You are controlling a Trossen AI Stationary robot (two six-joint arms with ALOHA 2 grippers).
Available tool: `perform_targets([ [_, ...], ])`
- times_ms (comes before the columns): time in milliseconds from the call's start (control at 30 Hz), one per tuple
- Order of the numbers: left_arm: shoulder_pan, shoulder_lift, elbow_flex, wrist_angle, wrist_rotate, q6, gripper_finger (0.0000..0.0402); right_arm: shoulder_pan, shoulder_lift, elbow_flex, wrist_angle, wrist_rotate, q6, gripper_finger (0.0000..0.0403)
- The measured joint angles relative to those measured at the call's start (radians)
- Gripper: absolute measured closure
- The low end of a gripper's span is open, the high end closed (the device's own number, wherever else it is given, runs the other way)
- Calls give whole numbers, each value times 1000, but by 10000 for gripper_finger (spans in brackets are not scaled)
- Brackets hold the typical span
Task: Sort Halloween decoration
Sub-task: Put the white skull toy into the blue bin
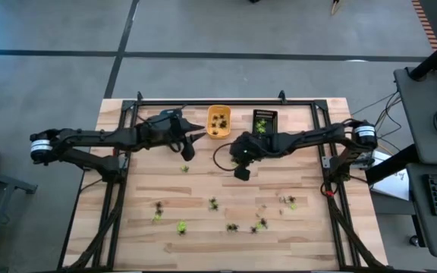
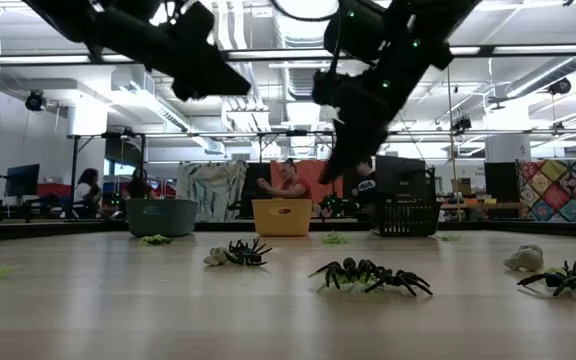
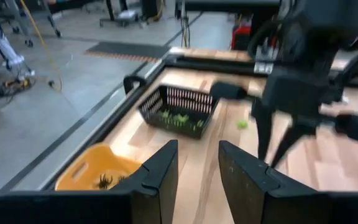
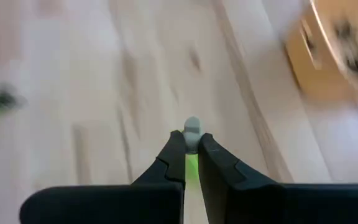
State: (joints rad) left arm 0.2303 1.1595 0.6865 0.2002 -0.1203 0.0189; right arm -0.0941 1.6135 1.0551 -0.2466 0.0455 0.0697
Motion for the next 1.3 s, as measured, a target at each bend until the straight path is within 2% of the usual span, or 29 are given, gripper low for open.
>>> perform_targets([
  [200, -5, -132, 0, -26, 0, 1, 313, -39, 53, -31, 414, -21, -95, 393],
  [333, -6, -212, 0, -43, 0, 1, 313, -75, 130, 42, 514, -21, -127, 393],
  [533, -6, -282, -3, -63, 0, 1, 313, -122, 271, 230, 529, -24, -176, 392],
  [900, -7, -342, -3, -133, 0, -2, 313, -178, 569, 629, 509, -49, -105, 391],
  [1300, -7, -392, -3, -176, -2, 5, 313, -190, 804, 1001, 332, -46, -77, 390],
])
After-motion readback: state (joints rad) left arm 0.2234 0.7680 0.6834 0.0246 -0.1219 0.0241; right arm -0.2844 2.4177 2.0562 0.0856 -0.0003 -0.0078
